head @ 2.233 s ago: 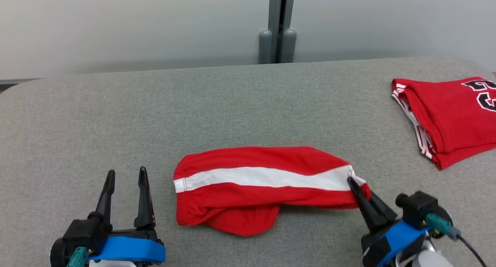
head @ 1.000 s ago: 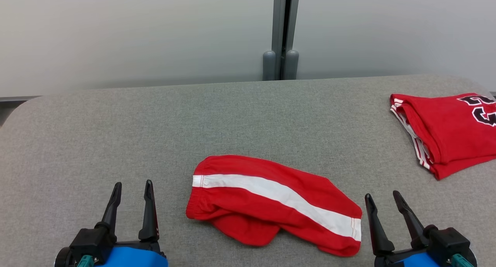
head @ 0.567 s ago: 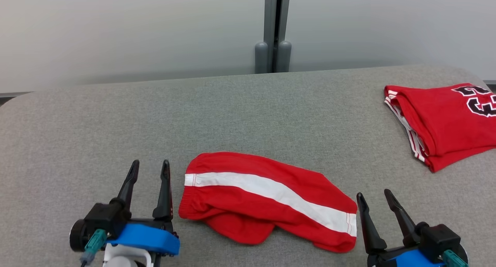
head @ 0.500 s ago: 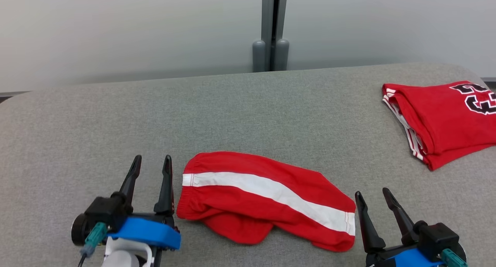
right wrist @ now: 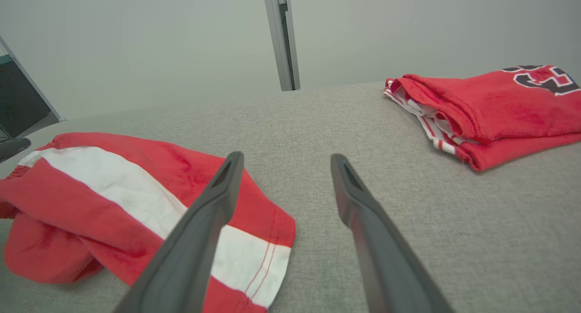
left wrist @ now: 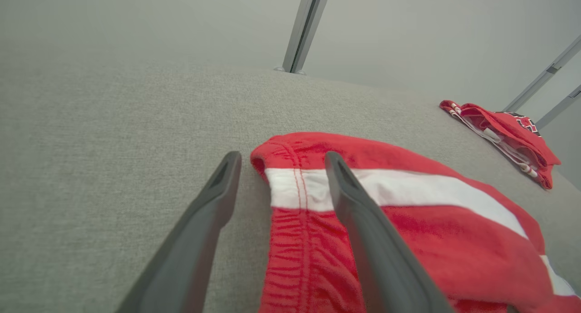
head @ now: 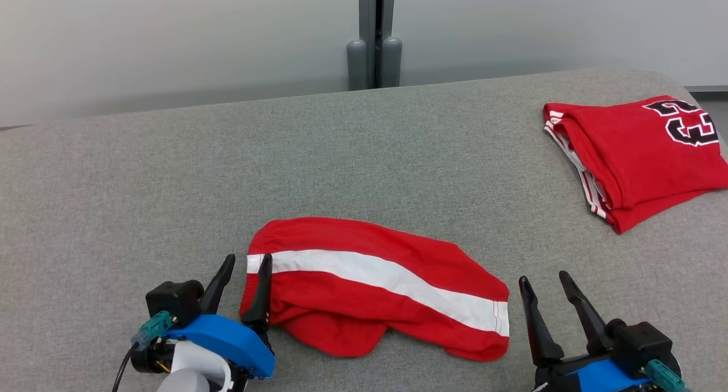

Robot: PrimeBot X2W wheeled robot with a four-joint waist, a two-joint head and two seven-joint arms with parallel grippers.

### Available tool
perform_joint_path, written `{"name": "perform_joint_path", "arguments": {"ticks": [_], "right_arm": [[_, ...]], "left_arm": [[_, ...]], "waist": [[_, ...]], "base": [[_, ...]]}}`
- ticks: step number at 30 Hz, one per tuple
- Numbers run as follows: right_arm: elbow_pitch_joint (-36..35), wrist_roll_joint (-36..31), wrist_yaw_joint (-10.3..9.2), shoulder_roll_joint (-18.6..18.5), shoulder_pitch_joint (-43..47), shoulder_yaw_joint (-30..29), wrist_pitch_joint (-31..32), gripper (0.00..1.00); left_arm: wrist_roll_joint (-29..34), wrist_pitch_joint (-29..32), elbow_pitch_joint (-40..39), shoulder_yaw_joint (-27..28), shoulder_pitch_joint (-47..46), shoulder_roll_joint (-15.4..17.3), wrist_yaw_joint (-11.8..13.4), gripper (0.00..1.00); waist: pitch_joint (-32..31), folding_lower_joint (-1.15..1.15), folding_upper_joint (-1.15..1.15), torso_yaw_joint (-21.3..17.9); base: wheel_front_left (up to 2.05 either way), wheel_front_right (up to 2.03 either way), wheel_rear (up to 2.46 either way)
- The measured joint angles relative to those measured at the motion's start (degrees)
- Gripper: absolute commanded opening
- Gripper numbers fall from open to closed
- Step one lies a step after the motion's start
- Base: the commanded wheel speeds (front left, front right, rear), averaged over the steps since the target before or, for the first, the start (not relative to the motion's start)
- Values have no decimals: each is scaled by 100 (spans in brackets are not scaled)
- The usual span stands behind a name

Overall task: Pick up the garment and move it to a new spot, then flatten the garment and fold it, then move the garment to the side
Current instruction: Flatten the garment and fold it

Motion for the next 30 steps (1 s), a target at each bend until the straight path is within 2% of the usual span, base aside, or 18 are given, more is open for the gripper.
{"name": "perform_joint_path", "arguments": {"ticks": [6,13,17,18,19,20,25,30], "right_arm": [[11,1,0,0,-76,5,0,100],[33,16,0,0,-132,66,-1,100],[33,51,0,0,-181,66,-2,100],[33,58,0,0,-181,64,-3,100],[33,59,0,0,-182,57,-3,100],[33,65,0,0,-182,55,-4,100],[25,93,0,0,-208,51,-7,100],[33,107,0,1,-275,30,-8,100]], "left_arm": [[-836,226,118,-144,24,30,0,100],[-1281,414,209,-490,-150,119,0,100],[-1288,402,258,-720,-327,220,0,100],[-1268,377,292,-744,-365,246,0,82],[-1249,352,324,-764,-398,263,0,25],[-1247,326,363,-778,-436,270,0,0],[-1120,125,511,-810,-745,371,0,0],[-1045,51,692,-771,-1445,422,0,0]], "waist": [[66,0,0,-29],[130,0,0,-120],[181,0,0,-175],[194,0,0,-185],[209,0,0,-196],[223,0,0,-203],[301,0,0,-240],[364,0,0,-302]], "base": [[0,0,0],[0,0,0],[0,0,0],[0,0,0],[0,0,0],[0,0,0],[0,0,0],[0,0,0]]}}
